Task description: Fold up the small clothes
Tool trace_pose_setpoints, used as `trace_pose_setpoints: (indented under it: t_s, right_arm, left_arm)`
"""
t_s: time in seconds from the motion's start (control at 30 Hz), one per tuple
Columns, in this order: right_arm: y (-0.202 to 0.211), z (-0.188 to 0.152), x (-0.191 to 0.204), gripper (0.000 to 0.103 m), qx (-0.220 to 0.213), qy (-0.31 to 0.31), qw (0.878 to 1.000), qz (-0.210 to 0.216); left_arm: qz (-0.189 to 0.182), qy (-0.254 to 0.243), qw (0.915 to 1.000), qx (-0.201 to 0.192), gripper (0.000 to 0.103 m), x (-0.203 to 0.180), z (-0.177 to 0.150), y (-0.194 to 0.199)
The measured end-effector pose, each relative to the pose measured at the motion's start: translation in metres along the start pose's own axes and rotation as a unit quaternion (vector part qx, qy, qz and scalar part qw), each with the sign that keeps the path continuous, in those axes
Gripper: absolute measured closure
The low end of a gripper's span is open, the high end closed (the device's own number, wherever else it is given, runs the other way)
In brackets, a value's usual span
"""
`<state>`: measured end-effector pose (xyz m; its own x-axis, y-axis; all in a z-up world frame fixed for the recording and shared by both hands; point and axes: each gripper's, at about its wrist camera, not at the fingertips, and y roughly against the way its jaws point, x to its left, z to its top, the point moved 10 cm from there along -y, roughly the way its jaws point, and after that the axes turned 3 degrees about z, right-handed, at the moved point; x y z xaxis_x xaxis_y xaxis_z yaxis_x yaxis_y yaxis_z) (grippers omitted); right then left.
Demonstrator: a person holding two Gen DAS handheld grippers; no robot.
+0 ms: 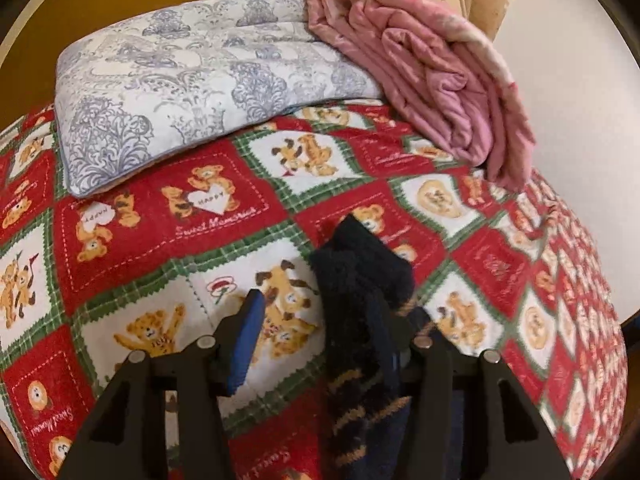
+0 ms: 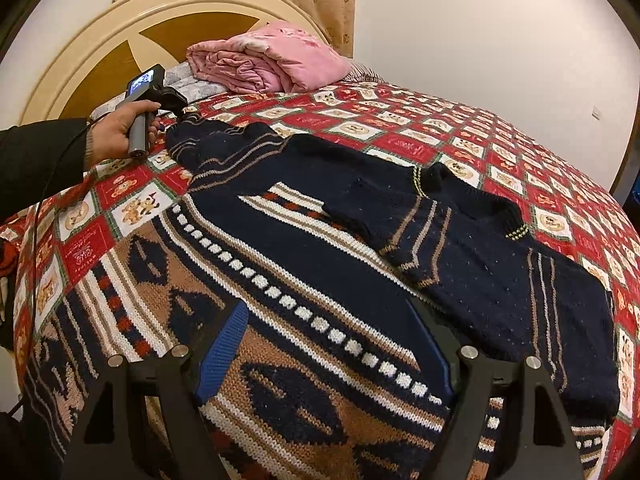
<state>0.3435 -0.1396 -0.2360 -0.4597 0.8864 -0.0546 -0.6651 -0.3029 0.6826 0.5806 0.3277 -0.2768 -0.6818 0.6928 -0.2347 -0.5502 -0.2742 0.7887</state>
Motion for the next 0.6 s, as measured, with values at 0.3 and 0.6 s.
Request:
trace_pose_setpoints:
  t_s: [0.3, 0.6]
  right_arm:
    - [0.004, -0.002, -0.009, 0.023, -0.004, -0.020, 1.000, -0.007]
    - [0.021, -0.007, -0.015, 0.023, -0.013, -0.038, 0.999, -0.012]
  left_arm:
    - [-0.009, -0.024, 0.9995, -0.016, 0.095, 0.001, -0.003, 0.011]
    - [-0.080, -0.042, 0.9936, -0.068, 0.095, -0.020, 0.007, 0.081]
